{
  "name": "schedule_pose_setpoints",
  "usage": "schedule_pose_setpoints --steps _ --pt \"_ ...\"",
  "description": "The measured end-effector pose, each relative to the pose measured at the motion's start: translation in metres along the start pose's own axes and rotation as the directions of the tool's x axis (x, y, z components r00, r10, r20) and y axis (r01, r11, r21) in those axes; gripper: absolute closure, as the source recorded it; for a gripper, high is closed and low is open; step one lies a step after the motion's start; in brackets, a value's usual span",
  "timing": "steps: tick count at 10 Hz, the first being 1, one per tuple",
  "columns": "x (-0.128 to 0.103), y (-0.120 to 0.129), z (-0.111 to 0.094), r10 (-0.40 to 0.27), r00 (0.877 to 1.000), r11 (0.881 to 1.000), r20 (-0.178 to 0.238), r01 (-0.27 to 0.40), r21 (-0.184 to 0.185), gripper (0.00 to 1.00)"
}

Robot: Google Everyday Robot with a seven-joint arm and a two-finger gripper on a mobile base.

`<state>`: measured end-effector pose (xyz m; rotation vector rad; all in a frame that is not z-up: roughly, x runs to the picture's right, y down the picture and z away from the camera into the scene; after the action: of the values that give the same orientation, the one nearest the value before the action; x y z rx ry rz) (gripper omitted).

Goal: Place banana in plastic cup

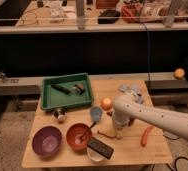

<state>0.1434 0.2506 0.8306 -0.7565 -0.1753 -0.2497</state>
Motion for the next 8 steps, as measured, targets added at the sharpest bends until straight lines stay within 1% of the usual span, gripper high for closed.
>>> schedule_pose_setpoints --steps 7,8 --pt "0.0001 -0.0003 -0.0007 0.000 1.000 1.000 -0.001 0.000 0.001 0.99" --pt "0.0002 -0.0002 -0.0007 0.000 1.000 1.000 -0.001 0.000 0.001 0.94"
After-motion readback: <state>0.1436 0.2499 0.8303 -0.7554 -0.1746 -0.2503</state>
